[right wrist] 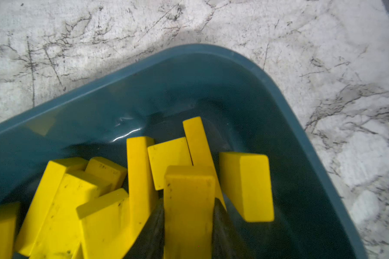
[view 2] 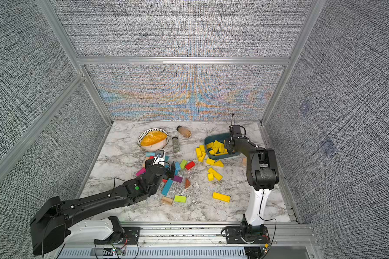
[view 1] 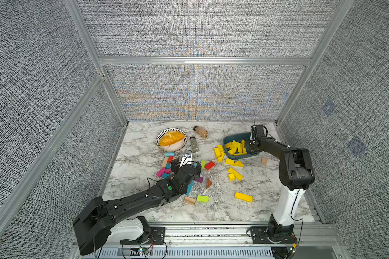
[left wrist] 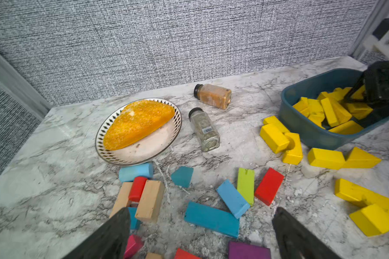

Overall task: Pick out the yellow building blocks
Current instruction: Place the building block in the storage box, then pick up the building block from the center of the board.

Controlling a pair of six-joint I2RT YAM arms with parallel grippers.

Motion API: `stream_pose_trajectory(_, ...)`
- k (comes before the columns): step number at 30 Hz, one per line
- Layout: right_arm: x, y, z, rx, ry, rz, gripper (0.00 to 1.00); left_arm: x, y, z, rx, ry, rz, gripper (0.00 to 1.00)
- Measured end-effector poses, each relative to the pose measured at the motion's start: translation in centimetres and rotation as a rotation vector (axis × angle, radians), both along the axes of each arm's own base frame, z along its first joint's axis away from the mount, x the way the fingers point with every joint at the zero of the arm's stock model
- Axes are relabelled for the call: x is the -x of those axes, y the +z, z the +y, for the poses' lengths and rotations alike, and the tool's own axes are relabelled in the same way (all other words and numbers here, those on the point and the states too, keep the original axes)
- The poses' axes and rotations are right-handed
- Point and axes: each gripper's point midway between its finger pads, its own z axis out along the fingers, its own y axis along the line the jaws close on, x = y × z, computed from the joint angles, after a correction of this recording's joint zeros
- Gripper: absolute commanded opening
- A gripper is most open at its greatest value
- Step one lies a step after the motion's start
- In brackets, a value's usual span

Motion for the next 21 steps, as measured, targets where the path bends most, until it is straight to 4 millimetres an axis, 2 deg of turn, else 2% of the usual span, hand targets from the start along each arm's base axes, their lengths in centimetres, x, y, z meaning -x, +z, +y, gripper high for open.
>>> stream_pose_trajectory(4, 0.0, 1.6, 0.3, -0.017, 0.013, -0.032, 0.46, -0.2, 0.4, -2.1, -0.033, -0.085, 0.014, 1.0)
stream_pose_trajectory(7, 0.1, 3.7, 0.4, -0.022, 0.02, -0.076, 0.47, -0.3, 1.0, -3.6, -0.054, -0.149, 0.02, 1.0)
stream_pose_trajectory(12, 1.0, 8.2, 0.9, -0.049, 0.043, -0.165, 0.47, 0.1, 0.8, -5.9, -0.111, -0.268, 0.058, 0.98)
stream_pose_trajectory(15, 2.5, 10.3, 1.9, -0.085, 0.072, -0.209, 0.47, 0.9, 0.1, -7.9, -0.138, -0.367, 0.112, 0.96)
stream_pose_trajectory(17, 4.2, 11.3, 3.3, -0.116, 0.111, -0.23, 0.47, 1.9, -1.3, -9.5, -0.153, -0.445, 0.178, 0.95)
stream_pose_trajectory(21, 8.0, 11.7, 5.3, -0.168, 0.155, -0.244, 0.47, 3.9, -4.1, -12.0, -0.193, -0.591, 0.309, 0.93)
